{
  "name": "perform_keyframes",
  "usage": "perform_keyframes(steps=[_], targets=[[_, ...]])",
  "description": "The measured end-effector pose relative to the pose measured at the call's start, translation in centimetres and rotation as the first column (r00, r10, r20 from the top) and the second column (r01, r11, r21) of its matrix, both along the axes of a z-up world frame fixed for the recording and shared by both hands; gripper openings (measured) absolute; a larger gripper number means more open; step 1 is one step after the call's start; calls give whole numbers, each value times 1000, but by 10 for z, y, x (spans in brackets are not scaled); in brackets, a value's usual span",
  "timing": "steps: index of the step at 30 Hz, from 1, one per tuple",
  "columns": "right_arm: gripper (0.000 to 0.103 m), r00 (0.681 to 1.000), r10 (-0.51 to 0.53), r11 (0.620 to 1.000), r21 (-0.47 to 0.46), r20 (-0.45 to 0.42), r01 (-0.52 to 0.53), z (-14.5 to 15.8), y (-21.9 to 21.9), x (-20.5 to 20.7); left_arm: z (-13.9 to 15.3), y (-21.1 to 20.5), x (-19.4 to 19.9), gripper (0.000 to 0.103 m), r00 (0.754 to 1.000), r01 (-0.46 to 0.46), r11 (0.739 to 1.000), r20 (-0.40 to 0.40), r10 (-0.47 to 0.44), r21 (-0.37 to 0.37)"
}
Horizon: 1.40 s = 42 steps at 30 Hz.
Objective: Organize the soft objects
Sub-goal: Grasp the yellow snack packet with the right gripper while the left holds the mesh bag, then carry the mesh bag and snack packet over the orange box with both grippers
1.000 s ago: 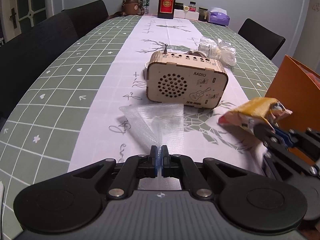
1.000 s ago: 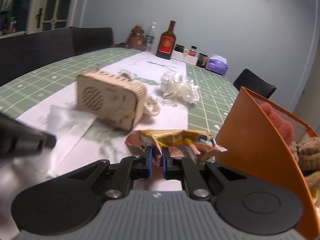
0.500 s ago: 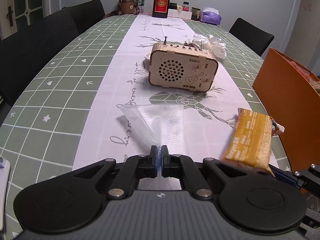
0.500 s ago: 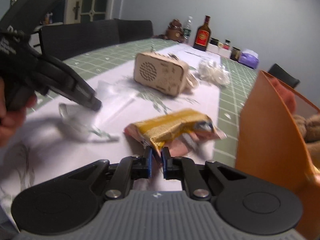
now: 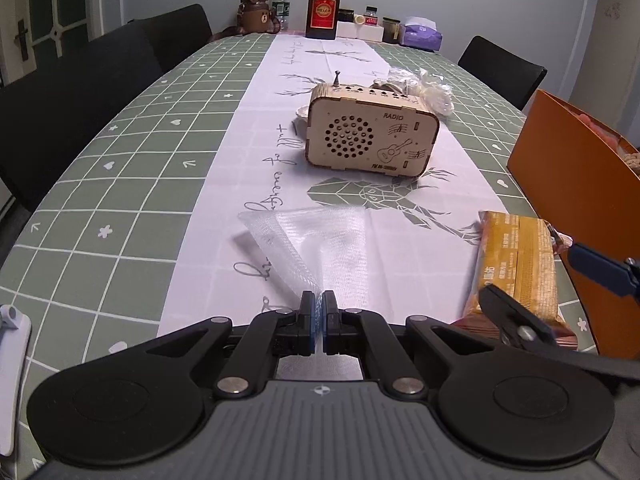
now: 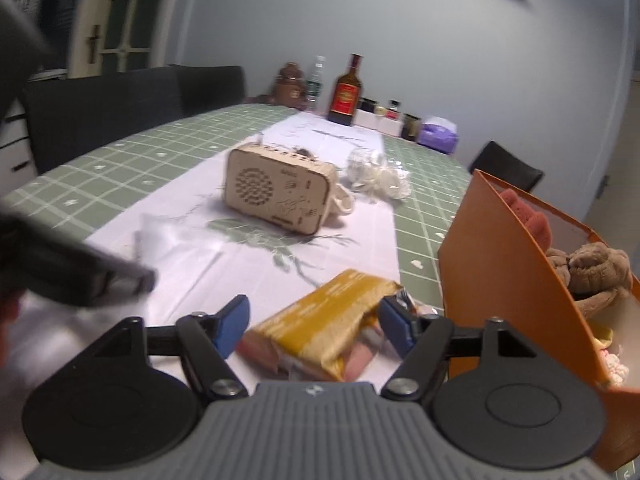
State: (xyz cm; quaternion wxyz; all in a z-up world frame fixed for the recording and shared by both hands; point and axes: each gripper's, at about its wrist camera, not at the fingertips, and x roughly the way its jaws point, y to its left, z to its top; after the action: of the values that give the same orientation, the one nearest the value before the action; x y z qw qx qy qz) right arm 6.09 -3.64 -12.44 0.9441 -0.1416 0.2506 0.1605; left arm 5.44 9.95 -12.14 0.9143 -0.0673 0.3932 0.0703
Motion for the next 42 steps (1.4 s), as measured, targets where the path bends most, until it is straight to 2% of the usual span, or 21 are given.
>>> perform_keyframes(steps=[1, 5, 11, 12, 13, 14, 16, 22, 30, 36, 42], targets=[[80, 999, -33, 999, 3, -4, 33, -2, 3, 5, 0, 0, 0, 3, 1000, 0, 1000, 1, 0, 1], [82, 993, -93, 996, 6, -69, 94, -13, 9, 22, 1, -2, 2, 3, 1000, 12, 1000, 3, -12, -4], [78, 990, -92, 995, 22, -109, 95, -24, 3, 27, -1, -5, 4, 3, 1000, 22, 1000, 2, -22, -16], [76, 989, -90, 995, 21, -118, 93, -25, 2, 28, -1, -5, 4, 3, 1000, 22, 1000, 1, -22, -18], [68, 988, -89, 995, 25, -130, 93, -26, 0, 29, -1, -5, 4, 3, 1000, 23, 1000, -1, -23, -18], [68, 986, -85, 995, 40, -147, 92, -27, -3, 31, -2, -6, 4, 3, 1000, 24, 1000, -1, -24, -18], [59, 985, -90, 993, 56, -148, 99, -27, -8, 30, -2, -6, 3, 3, 1000, 24, 1000, 0, -24, -18], [46, 987, -55, 995, 70, -152, 67, -22, -18, 29, 0, -7, -1, 3, 1000, 24, 999, 17, -23, -28], [42, 995, 39, 995, 97, -95, -30, 0, -28, 13, 20, -11, -19, 2, 994, 21, 1000, 106, -19, -19], [42, 991, 131, 985, 120, -38, -125, 28, -39, -3, 48, -19, -32, 2, 983, 29, 999, 181, -26, -16], [42, 985, 172, 972, 160, 23, -173, 65, -66, -11, 77, -38, -42, 2, 967, 69, 997, 249, -59, -30]])
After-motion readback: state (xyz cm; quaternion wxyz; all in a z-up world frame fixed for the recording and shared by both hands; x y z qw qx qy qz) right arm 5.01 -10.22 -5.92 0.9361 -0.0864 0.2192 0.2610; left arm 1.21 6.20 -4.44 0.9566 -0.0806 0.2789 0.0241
